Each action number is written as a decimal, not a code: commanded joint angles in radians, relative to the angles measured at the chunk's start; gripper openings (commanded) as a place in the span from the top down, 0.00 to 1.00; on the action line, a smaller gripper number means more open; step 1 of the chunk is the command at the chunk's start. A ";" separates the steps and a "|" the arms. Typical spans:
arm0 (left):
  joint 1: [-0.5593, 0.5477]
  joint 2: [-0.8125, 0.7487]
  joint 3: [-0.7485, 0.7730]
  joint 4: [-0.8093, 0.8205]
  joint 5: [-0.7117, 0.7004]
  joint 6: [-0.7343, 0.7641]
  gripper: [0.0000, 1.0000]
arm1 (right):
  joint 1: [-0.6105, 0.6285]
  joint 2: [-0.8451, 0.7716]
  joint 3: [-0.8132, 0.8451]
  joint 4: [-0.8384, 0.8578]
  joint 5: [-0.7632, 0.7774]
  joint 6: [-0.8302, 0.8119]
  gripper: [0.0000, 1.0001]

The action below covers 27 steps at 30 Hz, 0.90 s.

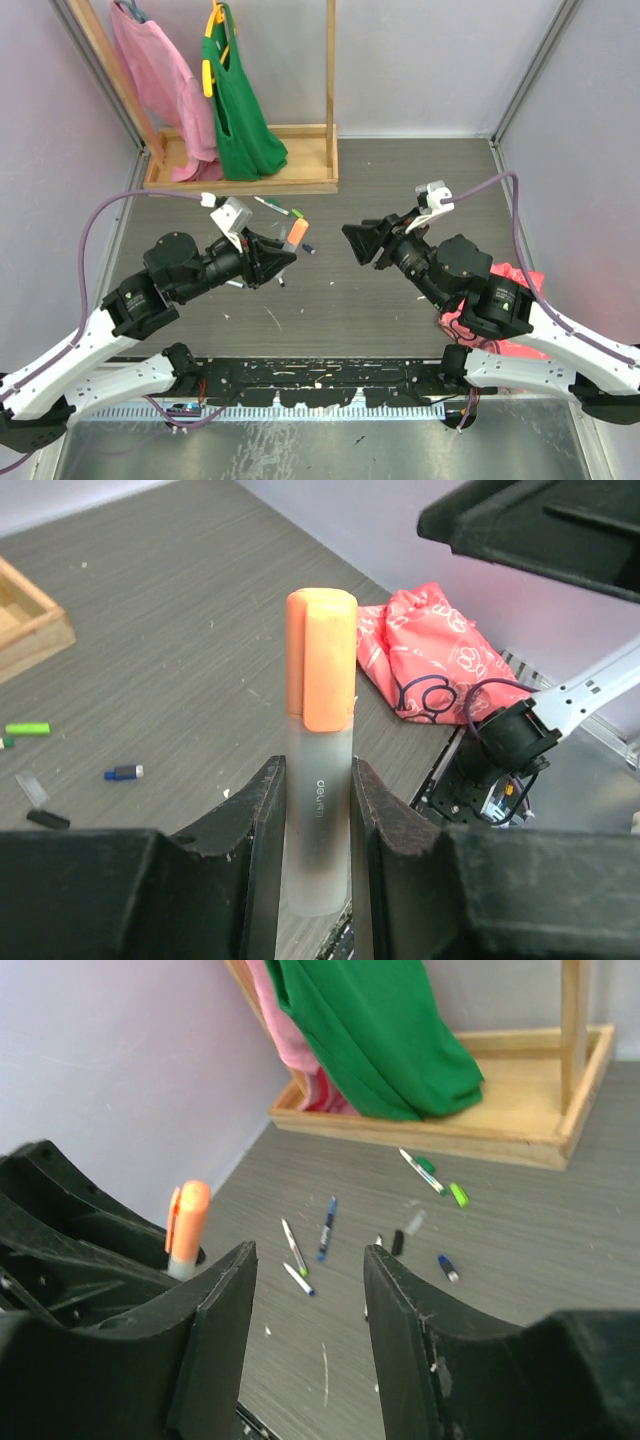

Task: Insert the pens into the pen caps
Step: Place the pen at the center of the board.

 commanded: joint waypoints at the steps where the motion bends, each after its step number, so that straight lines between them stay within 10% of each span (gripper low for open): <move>1: 0.004 -0.019 -0.039 0.070 -0.080 -0.060 1.00 | -0.001 -0.043 -0.067 -0.076 0.049 0.080 0.46; 27: -0.013 0.495 0.038 0.075 -0.223 -0.341 1.00 | -0.001 -0.362 -0.528 -0.407 -0.078 0.573 0.27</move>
